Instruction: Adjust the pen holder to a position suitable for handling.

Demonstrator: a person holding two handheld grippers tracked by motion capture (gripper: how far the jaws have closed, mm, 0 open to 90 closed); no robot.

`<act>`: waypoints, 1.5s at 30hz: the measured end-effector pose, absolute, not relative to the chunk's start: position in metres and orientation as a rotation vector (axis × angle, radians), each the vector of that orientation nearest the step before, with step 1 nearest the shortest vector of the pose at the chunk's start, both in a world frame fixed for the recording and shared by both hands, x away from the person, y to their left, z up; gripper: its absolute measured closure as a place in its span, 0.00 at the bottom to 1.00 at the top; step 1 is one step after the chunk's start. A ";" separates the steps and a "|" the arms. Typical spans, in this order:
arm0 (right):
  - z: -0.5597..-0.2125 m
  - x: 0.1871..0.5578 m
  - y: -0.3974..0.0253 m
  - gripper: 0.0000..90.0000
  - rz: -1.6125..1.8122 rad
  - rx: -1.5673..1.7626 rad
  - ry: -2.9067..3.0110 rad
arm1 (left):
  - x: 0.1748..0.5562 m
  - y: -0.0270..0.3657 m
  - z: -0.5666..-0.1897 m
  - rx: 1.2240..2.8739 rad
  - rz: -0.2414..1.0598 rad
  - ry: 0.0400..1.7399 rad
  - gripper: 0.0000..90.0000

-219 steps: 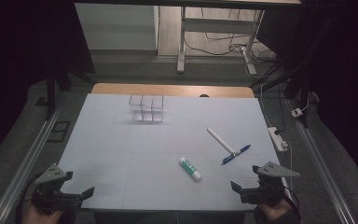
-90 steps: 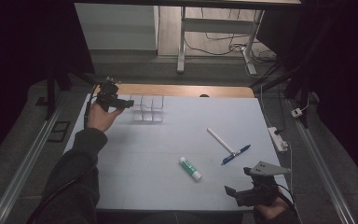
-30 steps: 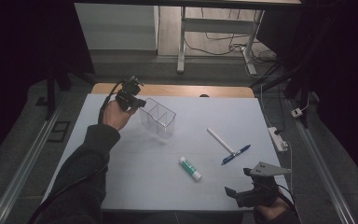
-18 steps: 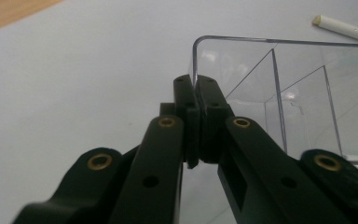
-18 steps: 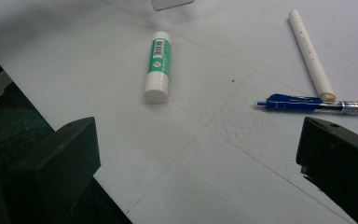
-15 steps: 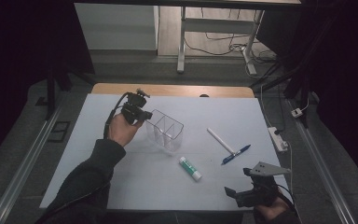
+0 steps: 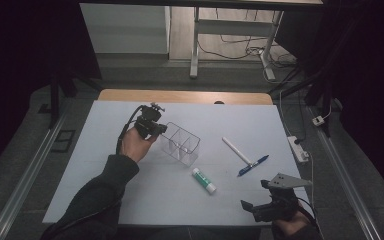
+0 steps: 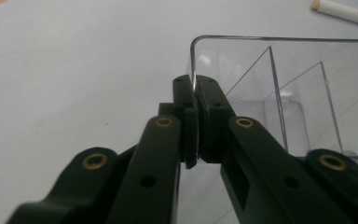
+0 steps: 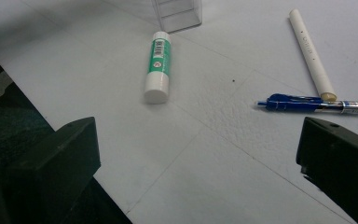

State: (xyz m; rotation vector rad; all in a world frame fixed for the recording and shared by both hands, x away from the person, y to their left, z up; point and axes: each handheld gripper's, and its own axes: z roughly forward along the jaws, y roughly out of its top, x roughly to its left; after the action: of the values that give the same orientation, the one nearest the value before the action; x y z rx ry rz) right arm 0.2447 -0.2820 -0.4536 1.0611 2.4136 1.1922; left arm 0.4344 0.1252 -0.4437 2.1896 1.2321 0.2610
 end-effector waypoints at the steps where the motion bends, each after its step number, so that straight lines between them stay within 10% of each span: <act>1: -0.454 0.244 -0.282 0.00 1.192 1.060 2.413 | 0.434 0.129 -0.441 2.169 0.253 1.229 0.92; 15: -0.448 0.247 -0.271 0.00 1.154 1.071 2.386 | 0.413 0.180 -0.434 2.072 0.450 1.086 0.49; 31: -0.451 0.272 -0.220 0.00 1.132 0.892 2.534 | 0.419 0.190 -0.465 2.125 0.369 1.116 0.08; 45: -0.459 0.317 -0.165 0.03 1.143 0.836 2.626 | 0.441 0.187 -0.499 2.215 0.386 1.164 0.05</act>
State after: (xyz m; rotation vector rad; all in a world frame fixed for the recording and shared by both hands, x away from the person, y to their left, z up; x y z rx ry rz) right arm 0.3171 -0.1648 -0.4593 0.8360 2.6262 1.1434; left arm 0.4406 0.1871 -0.4987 2.2152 1.1643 0.3862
